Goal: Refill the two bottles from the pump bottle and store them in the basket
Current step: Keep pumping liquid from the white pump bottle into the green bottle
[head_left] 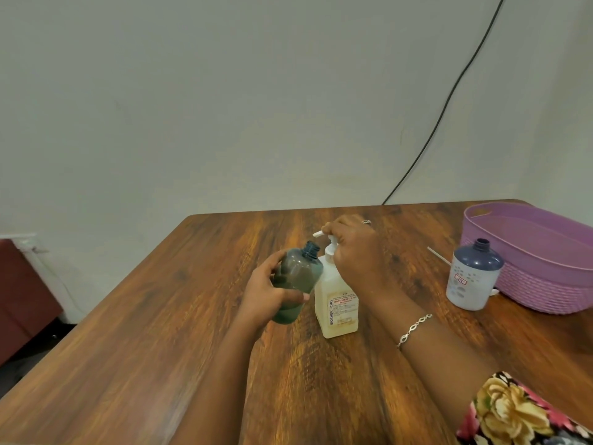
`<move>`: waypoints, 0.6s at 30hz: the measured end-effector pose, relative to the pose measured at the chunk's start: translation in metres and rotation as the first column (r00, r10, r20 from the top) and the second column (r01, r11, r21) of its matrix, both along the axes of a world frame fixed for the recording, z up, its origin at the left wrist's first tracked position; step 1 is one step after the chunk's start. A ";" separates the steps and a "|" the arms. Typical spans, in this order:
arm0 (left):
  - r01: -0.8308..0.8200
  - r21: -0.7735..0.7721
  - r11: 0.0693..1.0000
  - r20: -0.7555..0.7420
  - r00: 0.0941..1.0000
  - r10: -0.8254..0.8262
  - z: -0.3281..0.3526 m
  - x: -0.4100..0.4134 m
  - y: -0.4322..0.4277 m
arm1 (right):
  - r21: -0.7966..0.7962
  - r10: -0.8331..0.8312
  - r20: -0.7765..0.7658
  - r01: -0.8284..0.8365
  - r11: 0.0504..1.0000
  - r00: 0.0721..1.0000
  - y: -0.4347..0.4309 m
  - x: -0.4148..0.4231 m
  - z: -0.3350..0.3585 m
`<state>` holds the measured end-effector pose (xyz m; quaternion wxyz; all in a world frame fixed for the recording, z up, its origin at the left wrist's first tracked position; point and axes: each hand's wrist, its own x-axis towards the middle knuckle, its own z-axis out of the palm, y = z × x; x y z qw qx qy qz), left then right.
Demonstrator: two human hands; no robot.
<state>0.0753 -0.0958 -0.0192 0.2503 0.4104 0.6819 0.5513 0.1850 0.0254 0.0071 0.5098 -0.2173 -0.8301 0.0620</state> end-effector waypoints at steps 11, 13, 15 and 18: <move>-0.005 0.020 1.000 0.023 1.000 0.004 0.000 0.001 0.001 | 0.006 0.015 0.005 -0.015 1.000 1.000 -0.005 0.005 -0.007; 0.005 0.023 1.000 0.020 1.000 -0.006 0.001 0.001 0.001 | -0.017 0.027 -0.009 -0.027 0.999 1.000 -0.001 0.004 0.000; 0.016 0.030 0.999 0.018 1.000 -0.016 0.002 0.002 0.001 | 0.009 0.023 -0.031 -0.023 1.000 0.999 -0.002 0.003 0.000; 0.019 0.039 0.999 0.024 0.999 -0.020 0.001 0.002 0.001 | 0.071 -0.007 -0.073 0.012 0.997 0.997 -0.009 0.002 -0.010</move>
